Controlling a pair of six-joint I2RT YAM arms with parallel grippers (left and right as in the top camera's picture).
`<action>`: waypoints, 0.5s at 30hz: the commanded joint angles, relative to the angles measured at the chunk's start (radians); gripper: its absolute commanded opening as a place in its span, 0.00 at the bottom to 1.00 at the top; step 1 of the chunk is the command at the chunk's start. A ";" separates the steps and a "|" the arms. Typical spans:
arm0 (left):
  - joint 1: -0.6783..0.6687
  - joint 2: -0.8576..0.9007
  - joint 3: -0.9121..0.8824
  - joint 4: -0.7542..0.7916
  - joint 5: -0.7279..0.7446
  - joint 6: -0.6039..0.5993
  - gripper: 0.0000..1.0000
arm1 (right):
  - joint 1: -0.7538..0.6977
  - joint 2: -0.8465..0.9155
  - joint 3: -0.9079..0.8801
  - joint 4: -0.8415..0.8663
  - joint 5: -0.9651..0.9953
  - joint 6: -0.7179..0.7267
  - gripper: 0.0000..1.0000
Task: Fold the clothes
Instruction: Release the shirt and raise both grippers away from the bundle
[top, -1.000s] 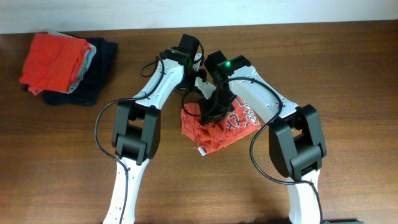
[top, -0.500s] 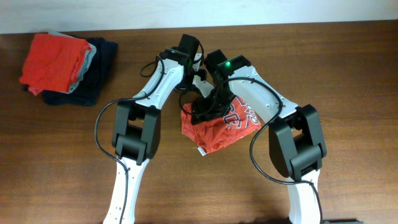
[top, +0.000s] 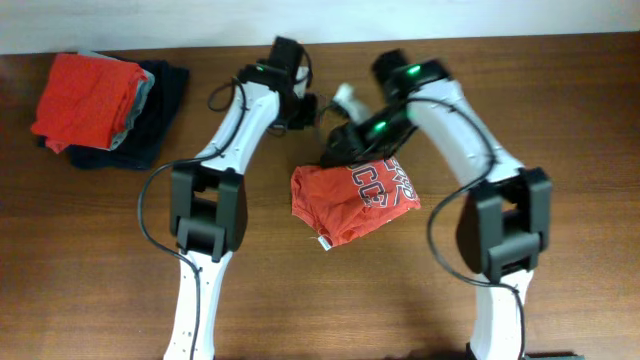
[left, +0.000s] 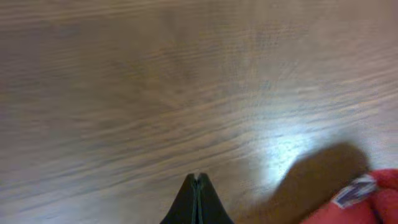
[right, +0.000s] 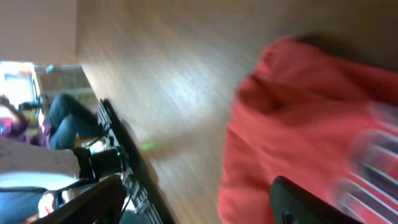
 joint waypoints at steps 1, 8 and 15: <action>0.012 -0.106 0.096 -0.058 0.015 0.076 0.00 | -0.111 -0.090 0.079 -0.062 0.083 -0.048 0.84; 0.015 -0.117 0.182 -0.246 0.396 0.241 0.00 | -0.329 -0.093 0.082 -0.138 0.346 -0.048 0.99; 0.014 -0.114 0.174 -0.395 0.691 0.420 0.00 | -0.478 -0.093 0.081 -0.134 0.415 -0.048 0.98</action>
